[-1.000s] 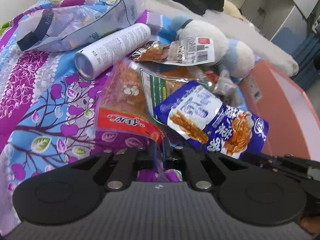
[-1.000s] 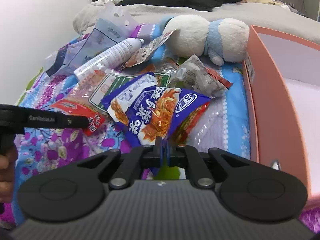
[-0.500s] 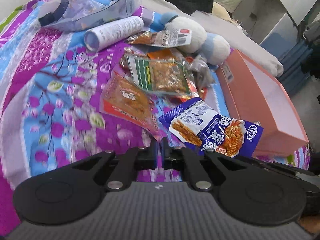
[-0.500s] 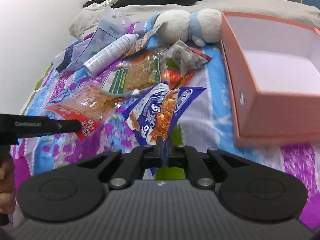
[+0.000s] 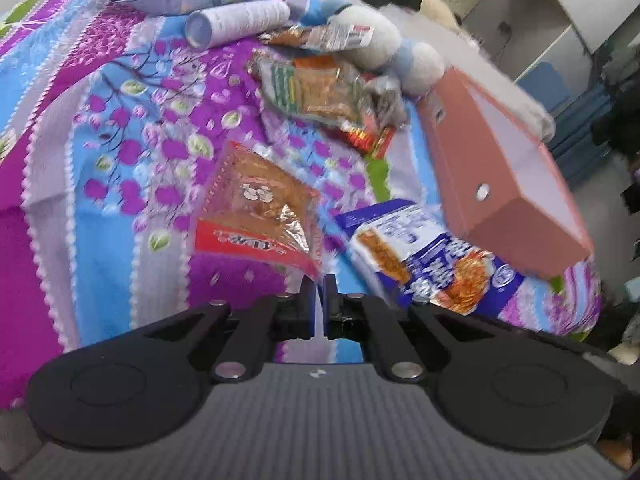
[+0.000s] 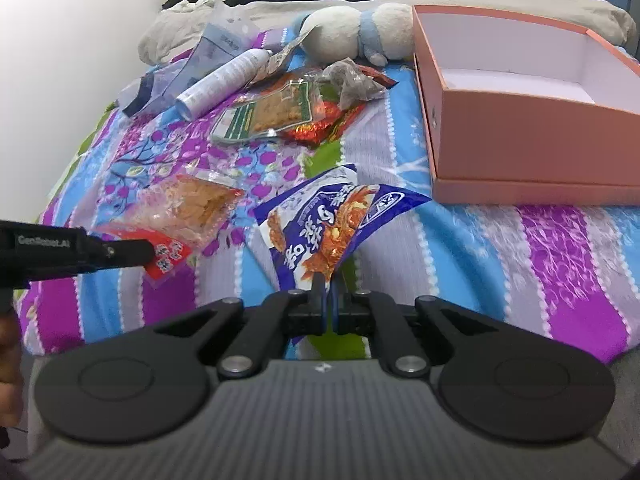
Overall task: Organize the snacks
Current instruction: 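Lift the clear snack bag with the left tool while the right tool lifts the blue noodle bag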
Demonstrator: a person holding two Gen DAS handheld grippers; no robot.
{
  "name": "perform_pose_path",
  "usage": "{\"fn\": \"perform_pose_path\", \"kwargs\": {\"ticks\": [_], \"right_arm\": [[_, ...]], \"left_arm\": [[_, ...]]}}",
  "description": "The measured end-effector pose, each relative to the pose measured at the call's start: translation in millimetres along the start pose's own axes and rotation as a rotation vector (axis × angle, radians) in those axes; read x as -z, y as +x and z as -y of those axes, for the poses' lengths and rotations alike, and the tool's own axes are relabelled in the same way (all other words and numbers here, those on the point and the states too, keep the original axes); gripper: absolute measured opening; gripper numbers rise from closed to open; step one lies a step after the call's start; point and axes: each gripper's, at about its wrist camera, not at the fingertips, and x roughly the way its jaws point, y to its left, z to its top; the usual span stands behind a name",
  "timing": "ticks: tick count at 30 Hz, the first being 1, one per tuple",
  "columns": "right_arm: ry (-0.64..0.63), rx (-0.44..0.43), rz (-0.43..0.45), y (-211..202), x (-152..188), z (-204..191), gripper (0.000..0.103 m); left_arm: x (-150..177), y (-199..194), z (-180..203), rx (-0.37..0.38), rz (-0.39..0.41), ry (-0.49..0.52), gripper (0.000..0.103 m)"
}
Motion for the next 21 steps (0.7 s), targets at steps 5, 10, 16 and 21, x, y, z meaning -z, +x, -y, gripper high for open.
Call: {"fn": "perform_pose_path", "kwargs": {"ticks": [5,10,16,21], "right_arm": [[0.005,-0.009,-0.035,1,9,3,0.011],[0.008,0.014,-0.059,5,9,5,0.057],[0.025,0.030,-0.025,-1,8,18,0.090],[0.000,0.031,-0.005,-1,-3,22,0.090]], "left_arm": [[6,-1,-2,-0.066,-0.049,0.015,0.011],[6,-6,-3,-0.190,-0.075,0.061,0.077],[0,-18,-7,-0.243,-0.060,0.132,0.091],[-14,-23,-1,-0.212,-0.029,0.152,0.097]]}}
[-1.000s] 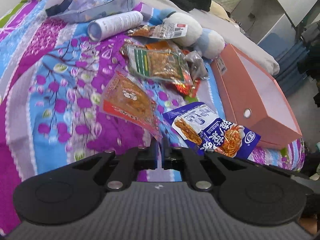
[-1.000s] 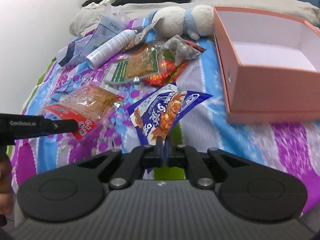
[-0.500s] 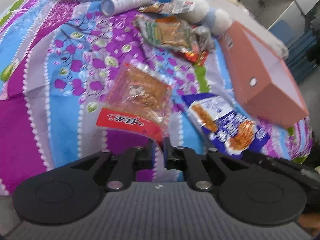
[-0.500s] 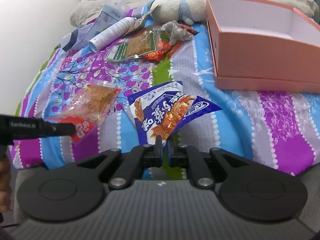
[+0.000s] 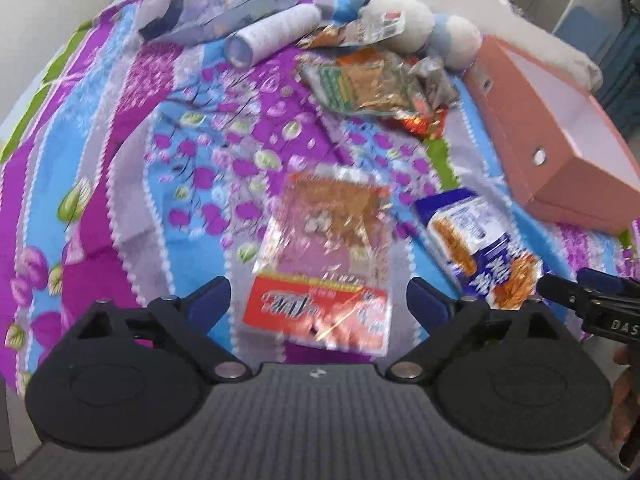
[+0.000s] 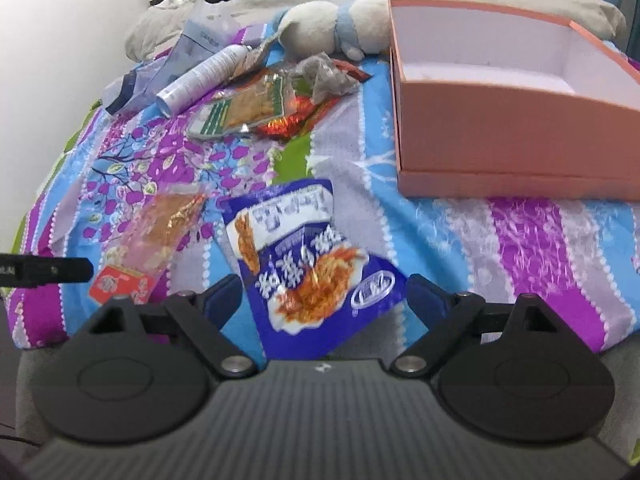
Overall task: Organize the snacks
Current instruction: 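Lift the clear snack bag with the left tool while the right tool lifts the blue noodle bag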
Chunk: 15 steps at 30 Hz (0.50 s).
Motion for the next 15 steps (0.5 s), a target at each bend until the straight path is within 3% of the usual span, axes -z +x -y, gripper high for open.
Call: {"fn": "perform_pose_path", "kwargs": {"ticks": [6,15], "right_arm": [[-0.064,-0.013,0.042,4,-19,-3,0.090],[-0.148,-0.050,-0.014,45,-43,-10,0.090]], "left_arm": [[-20,10,10,0.048,0.006,0.018,0.100],[-40,63,12,0.049,-0.046,0.044,0.100]]}}
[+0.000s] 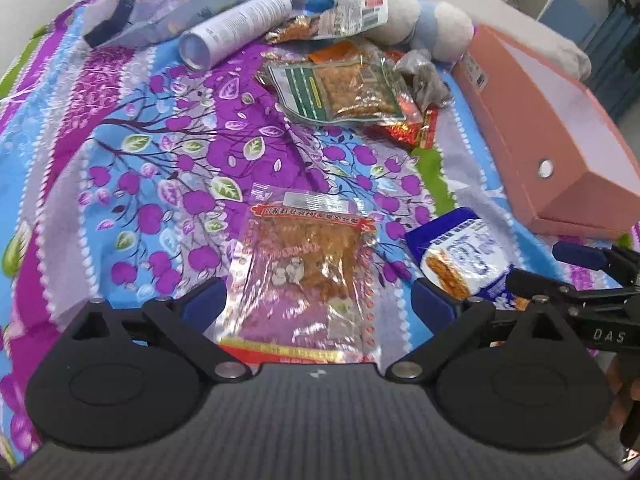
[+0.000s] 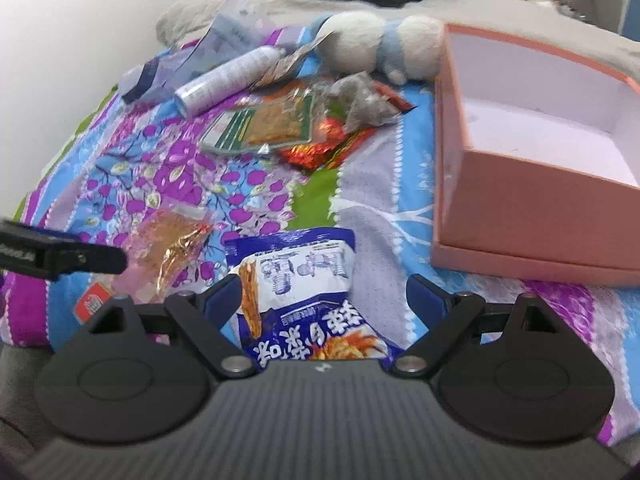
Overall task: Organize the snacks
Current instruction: 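Lift the clear snack bag with the left tool while the right tool lifts the blue noodle bag, then carry both bags over the pink box and open both tools to drop them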
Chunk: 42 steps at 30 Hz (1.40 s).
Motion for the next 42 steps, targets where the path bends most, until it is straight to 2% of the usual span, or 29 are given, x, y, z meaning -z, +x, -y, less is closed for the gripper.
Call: {"fn": "perform_pose_path", "kwargs": {"ticks": [4,7,11,14,19,21,23,24,25,27,29,30,37,42], "right_arm": [[-0.044,-0.029,-0.065,23,-1,-3,0.090],[-0.045,-0.017,-0.096,36,1,-2,0.090],[-0.074,-0.023,-0.139,51,5,-3,0.090],[-0.080,-0.059,-0.164,62,10,-1,0.097],[-0.154,-0.038,-0.171,67,13,-14,0.100],[-0.163,-0.030,-0.166,67,13,-17,0.099],[-0.160,-0.025,-0.161,66,14,-19,0.094],[-0.167,-0.024,-0.154,64,16,-20,0.088],[-0.178,-0.024,-0.146,62,17,-23,0.085],[-0.191,-0.014,-0.134,57,19,-27,0.073],[-0.192,-0.005,-0.120,53,20,-30,0.067],[-0.188,0.001,-0.114,52,20,-30,0.061],[-0.111,0.029,-0.068,34,24,-24,0.057],[-0.047,0.053,-0.005,11,24,-18,0.057]], "left_arm": [[-8,27,2,-0.034,-0.033,0.061,0.100],[-11,44,2,-0.065,-0.050,0.094,0.100],[-12,65,-5,-0.046,-0.084,0.073,0.100],[-12,70,-5,-0.053,-0.066,0.082,0.100],[-13,67,-1,-0.056,-0.046,0.083,0.092],[-12,63,1,-0.055,-0.037,0.089,0.085],[-11,60,5,-0.055,-0.027,0.096,0.080],[-10,59,6,-0.054,-0.022,0.100,0.075],[-9,57,8,-0.052,-0.017,0.101,0.073],[-8,54,12,-0.064,-0.005,0.106,0.068],[-5,50,13,-0.074,0.011,0.102,0.064],[-4,47,13,-0.075,0.017,0.094,0.061],[2,22,7,-0.041,0.065,0.008,0.054],[8,1,17,-0.028,0.095,0.014,0.053]]}}
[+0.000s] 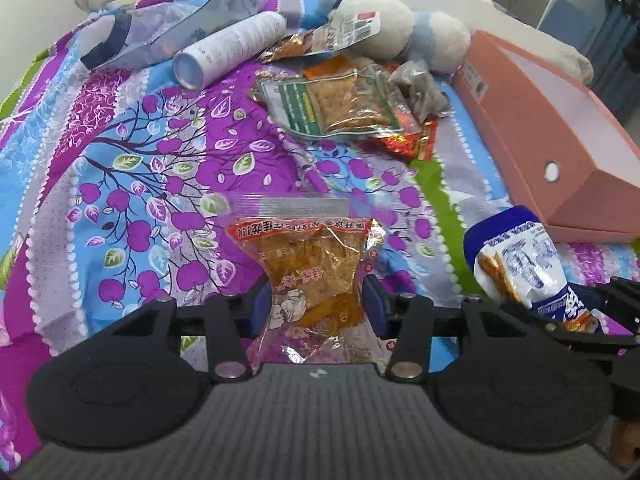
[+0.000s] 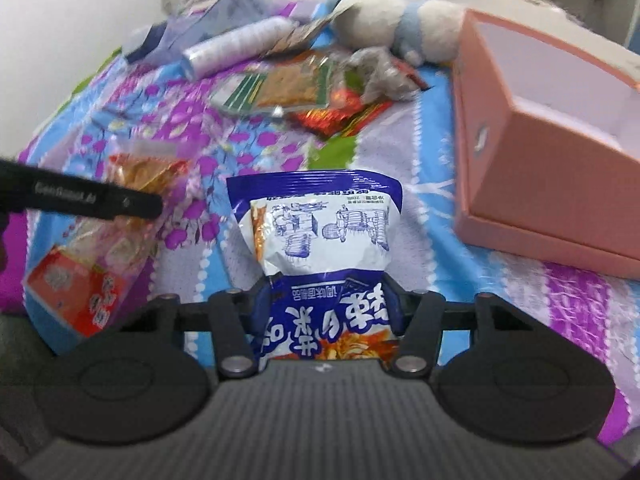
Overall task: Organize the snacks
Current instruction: 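Carry both bags over the pink box and open both tools to drop them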
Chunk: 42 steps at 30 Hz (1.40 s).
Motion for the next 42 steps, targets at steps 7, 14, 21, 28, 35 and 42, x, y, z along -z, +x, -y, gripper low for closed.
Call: {"fn": "perform_pose_path", "kwargs": {"ticks": [7,14,21,28,35,42], "right_arm": [[0.045,0.023,0.071,-33,-3,9,0.057],[0.078,0.043,0.159,-66,-12,16,0.057],[0.102,0.069,0.253,-102,-27,24,0.057],[0.129,0.112,0.310,-130,-33,35,0.057],[0.183,0.160,0.328,-142,-35,61,0.057],[0.231,0.208,0.328,-140,-48,97,0.057]], "left_arm": [[1,-34,15,0.041,0.042,0.005,0.053],[-10,-69,32,0.081,0.098,0.022,0.053],[-30,-103,55,0.133,0.167,0.041,0.053],[-49,-123,83,0.192,0.209,0.064,0.053],[-66,-121,117,0.240,0.213,0.099,0.053],[-98,-103,159,0.278,0.211,0.164,0.053]]}}
